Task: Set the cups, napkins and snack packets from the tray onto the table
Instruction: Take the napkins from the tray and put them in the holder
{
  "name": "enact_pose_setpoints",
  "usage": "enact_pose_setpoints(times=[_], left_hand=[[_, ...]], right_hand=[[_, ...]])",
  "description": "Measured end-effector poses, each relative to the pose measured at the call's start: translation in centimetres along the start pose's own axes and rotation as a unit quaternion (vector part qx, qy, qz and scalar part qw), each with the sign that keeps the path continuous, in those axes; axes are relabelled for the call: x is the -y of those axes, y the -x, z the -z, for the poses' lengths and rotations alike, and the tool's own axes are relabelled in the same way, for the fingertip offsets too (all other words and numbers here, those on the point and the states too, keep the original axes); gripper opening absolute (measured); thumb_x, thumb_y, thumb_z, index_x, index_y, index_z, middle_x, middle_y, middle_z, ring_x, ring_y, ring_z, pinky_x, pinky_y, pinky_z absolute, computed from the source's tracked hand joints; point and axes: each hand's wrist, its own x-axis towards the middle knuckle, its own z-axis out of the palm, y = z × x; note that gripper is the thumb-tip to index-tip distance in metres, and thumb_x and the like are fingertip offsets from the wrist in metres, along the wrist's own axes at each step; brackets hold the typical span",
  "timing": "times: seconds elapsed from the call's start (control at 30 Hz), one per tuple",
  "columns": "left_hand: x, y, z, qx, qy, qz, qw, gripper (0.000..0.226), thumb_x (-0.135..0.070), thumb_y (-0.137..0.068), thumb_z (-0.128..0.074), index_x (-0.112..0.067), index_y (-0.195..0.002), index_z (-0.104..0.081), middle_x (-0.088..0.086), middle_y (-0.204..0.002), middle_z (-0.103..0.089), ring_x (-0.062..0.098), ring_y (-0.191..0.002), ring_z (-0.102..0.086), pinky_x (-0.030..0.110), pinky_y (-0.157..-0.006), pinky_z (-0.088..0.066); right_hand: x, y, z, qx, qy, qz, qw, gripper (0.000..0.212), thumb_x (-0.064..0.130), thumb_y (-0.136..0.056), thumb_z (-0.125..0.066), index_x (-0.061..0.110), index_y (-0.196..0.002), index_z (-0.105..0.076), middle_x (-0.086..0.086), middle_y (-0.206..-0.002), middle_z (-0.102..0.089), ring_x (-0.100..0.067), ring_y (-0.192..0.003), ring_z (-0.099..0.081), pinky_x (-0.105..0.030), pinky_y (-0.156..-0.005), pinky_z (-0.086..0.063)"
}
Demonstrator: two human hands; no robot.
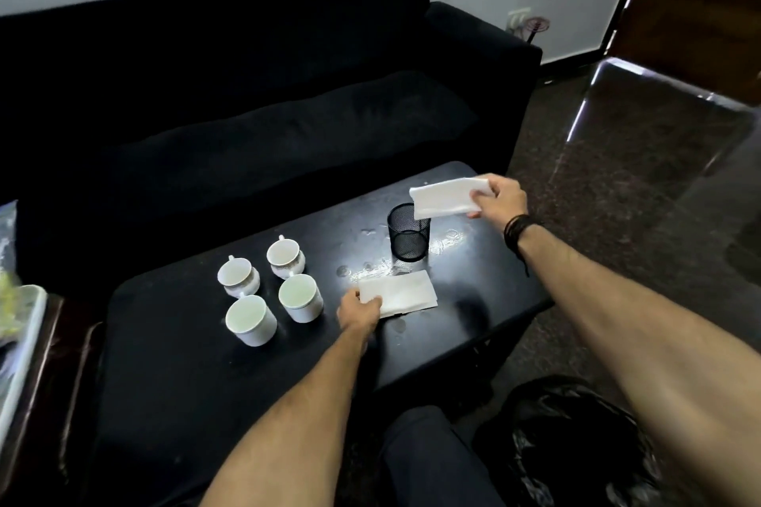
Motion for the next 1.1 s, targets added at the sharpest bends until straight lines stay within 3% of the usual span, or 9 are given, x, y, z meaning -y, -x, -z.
enact_pose_setpoints(times=[0.1,0.2,0.27,0.43,0.7,0.8,0.87,1.0,1.1], left_hand=[[0.7,0.3,-0.5,-0.038,-0.131,-0.081,0.987,0.056,-0.028,-0.086,-0.065,-0.01,-0.136,-0.049,0.015,-0.131,-0.053,0.034,-0.125,-0.05,0.039,-0.106,-0.04],[1.7,0.3,-0.9,-0.071,-0.252,-0.136,0.956,0.07,-0.038,-0.09,-0.058,-0.018,-0.151,-0.03,0.014,-0.142,-0.04,0.032,-0.132,-0.04,0.04,-0.108,-0.036],[2.8,0.2,-1.2,-0.076,-0.311,-0.168,0.933,0.066,-0.044,-0.096,-0.047,-0.023,-0.154,-0.025,0.013,-0.154,-0.031,0.029,-0.143,-0.031,0.04,-0.113,-0.031],[5.7,-0.2,-1.7,-0.078,-0.369,-0.219,0.9,0.06,-0.051,-0.101,-0.022,-0.028,-0.157,-0.021,0.006,-0.166,-0.015,0.021,-0.153,-0.012,0.04,-0.123,-0.014],[6.3,-0.8,-2.0,-0.095,-0.371,-0.225,0.896,0.065,-0.054,-0.099,-0.016,-0.027,-0.157,-0.018,0.004,-0.167,-0.011,0.02,-0.154,-0.008,0.045,-0.125,-0.009],[6.4,-0.9,-2.0,-0.092,-0.373,-0.223,0.896,0.066,-0.054,-0.099,-0.015,-0.026,-0.158,-0.016,0.004,-0.167,-0.008,0.019,-0.154,-0.007,0.046,-0.125,-0.008],[6.4,-0.9,-2.0,-0.086,-0.371,-0.22,0.898,0.067,-0.054,-0.099,-0.014,-0.025,-0.158,-0.014,0.003,-0.167,-0.007,0.019,-0.154,-0.005,0.046,-0.125,-0.007],[6.4,-1.0,-2.0,-0.081,-0.375,-0.216,0.898,0.069,-0.055,-0.098,-0.011,-0.023,-0.159,-0.01,0.003,-0.167,-0.005,0.019,-0.155,-0.003,0.047,-0.125,-0.005],[6.4,-1.1,-2.0,-0.08,-0.372,-0.216,0.899,0.07,-0.055,-0.098,-0.013,-0.021,-0.159,-0.01,0.004,-0.167,-0.006,0.019,-0.155,-0.003,0.047,-0.125,-0.006]], right_hand=[[1.3,-2.1,-0.8,0.006,0.081,0.057,0.995,0.013,-0.004,-0.085,-0.059,-0.002,-0.093,-0.069,-0.022,-0.093,-0.067,0.006,-0.054,-0.06,-0.008,-0.044,-0.049],[2.7,-3.1,-2.1,0.039,0.178,0.095,0.979,0.017,0.003,-0.085,-0.059,0.006,-0.099,-0.069,-0.021,-0.102,-0.068,-0.025,-0.085,-0.07,-0.033,-0.075,-0.061],[3.4,-3.4,-3.1,0.06,0.235,0.119,0.963,0.023,0.007,-0.085,-0.059,0.013,-0.105,-0.07,-0.016,-0.107,-0.069,-0.03,-0.1,-0.067,-0.032,-0.088,-0.055],[4.0,-3.2,-5.7,0.138,0.315,0.135,0.929,0.019,0.001,-0.084,-0.051,0.018,-0.085,-0.06,-0.011,-0.093,-0.064,-0.035,-0.097,-0.066,-0.031,-0.075,-0.053],[0.9,-2.1,-9.8,0.197,0.449,0.173,0.854,0.046,0.006,-0.087,-0.055,0.01,-0.131,-0.043,-0.016,-0.128,-0.047,-0.037,-0.124,-0.046,-0.046,-0.093,-0.045],[0.4,-2.0,-9.9,0.176,0.439,0.164,0.866,0.072,0.017,-0.084,-0.066,0.015,-0.146,-0.029,-0.016,-0.136,-0.043,-0.037,-0.127,-0.041,-0.047,-0.098,-0.042],[0.4,-1.7,-9.3,0.112,0.402,0.177,0.891,0.079,0.028,-0.082,-0.068,0.014,-0.148,-0.026,-0.015,-0.136,-0.043,-0.035,-0.122,-0.043,-0.047,-0.099,-0.04],[-2.2,1.7,-7.9,-0.093,0.21,0.147,0.962,0.051,0.036,-0.087,-0.056,0.011,-0.13,-0.048,-0.011,-0.124,-0.054,-0.03,-0.114,-0.05,-0.04,-0.099,-0.038],[-6.5,4.8,-7.4,-0.072,0.245,0.02,0.967,0.039,0.046,-0.089,-0.054,0.014,-0.112,-0.06,-0.011,-0.116,-0.06,-0.033,-0.113,-0.054,-0.041,-0.097,-0.04]])
